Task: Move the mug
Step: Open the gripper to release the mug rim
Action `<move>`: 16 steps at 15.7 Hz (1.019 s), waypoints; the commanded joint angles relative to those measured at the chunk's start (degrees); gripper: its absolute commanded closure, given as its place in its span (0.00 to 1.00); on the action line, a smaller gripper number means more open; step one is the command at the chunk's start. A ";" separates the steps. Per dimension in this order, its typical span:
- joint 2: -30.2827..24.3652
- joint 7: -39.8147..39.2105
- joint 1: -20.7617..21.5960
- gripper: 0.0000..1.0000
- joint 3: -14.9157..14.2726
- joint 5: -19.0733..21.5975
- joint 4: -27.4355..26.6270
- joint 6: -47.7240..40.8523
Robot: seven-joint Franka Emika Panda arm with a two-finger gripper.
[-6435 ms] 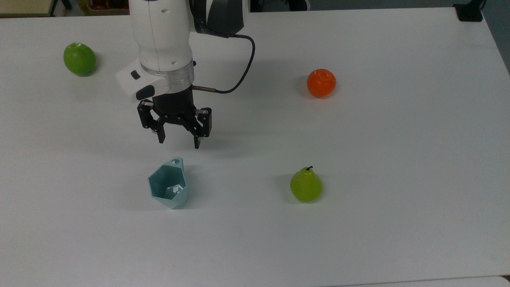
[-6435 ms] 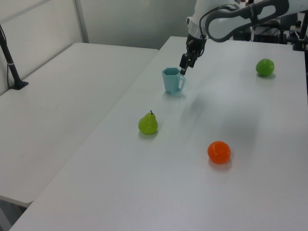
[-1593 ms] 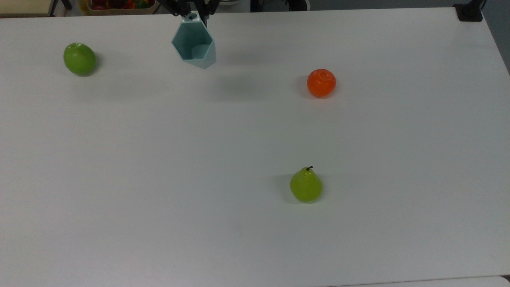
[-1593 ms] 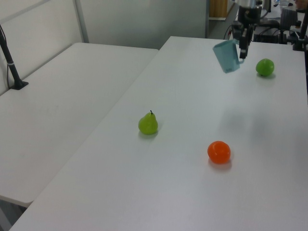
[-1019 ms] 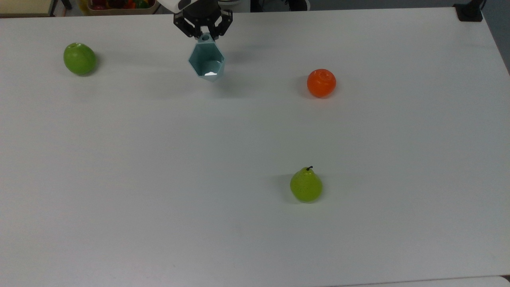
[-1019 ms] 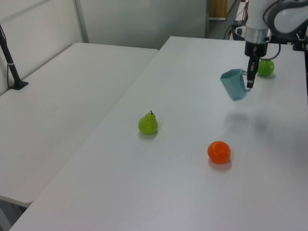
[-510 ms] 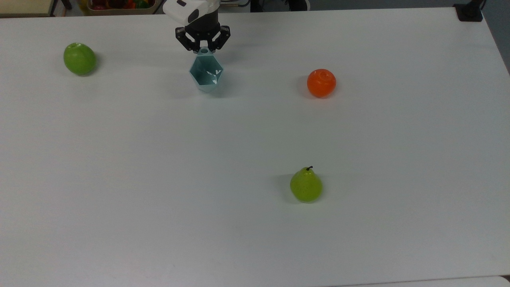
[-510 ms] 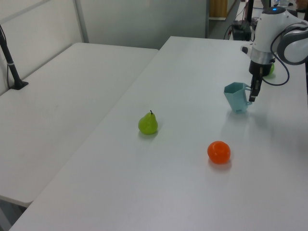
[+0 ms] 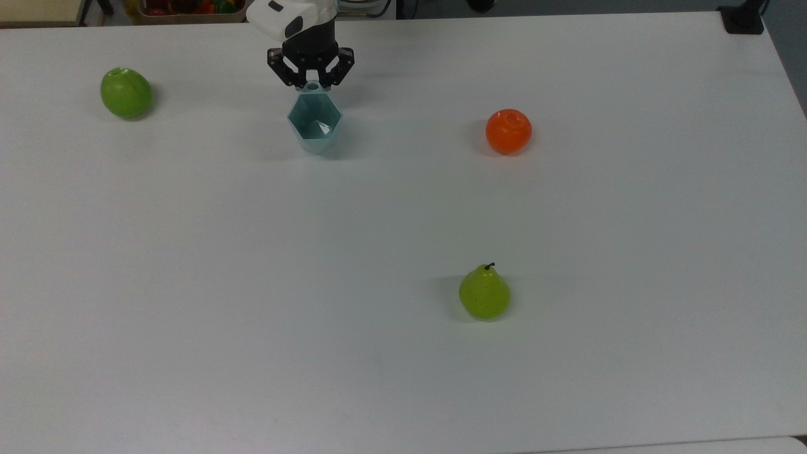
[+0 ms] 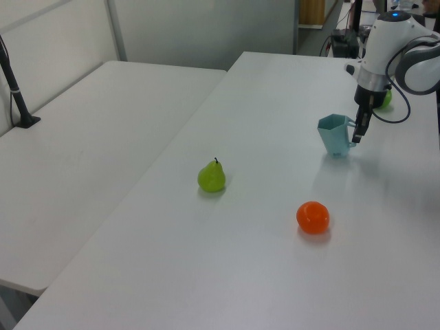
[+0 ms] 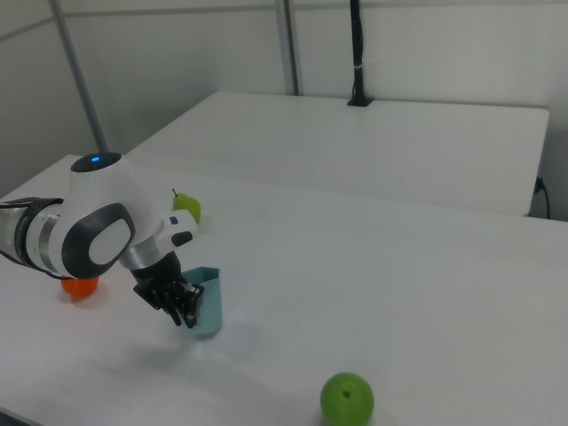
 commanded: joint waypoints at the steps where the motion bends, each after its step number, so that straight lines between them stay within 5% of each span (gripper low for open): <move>1: 2.94 -0.09 -0.19 0.82 -0.09 -0.97 -1.01 1.51; 6: 3.03 0.18 -0.19 0.40 -0.09 -0.79 -0.84 0.02; 11: 2.94 0.26 -0.10 0.27 -0.09 -0.79 -0.75 -0.96; 16: 2.94 0.26 -0.01 0.00 -0.09 -0.79 -0.75 -0.96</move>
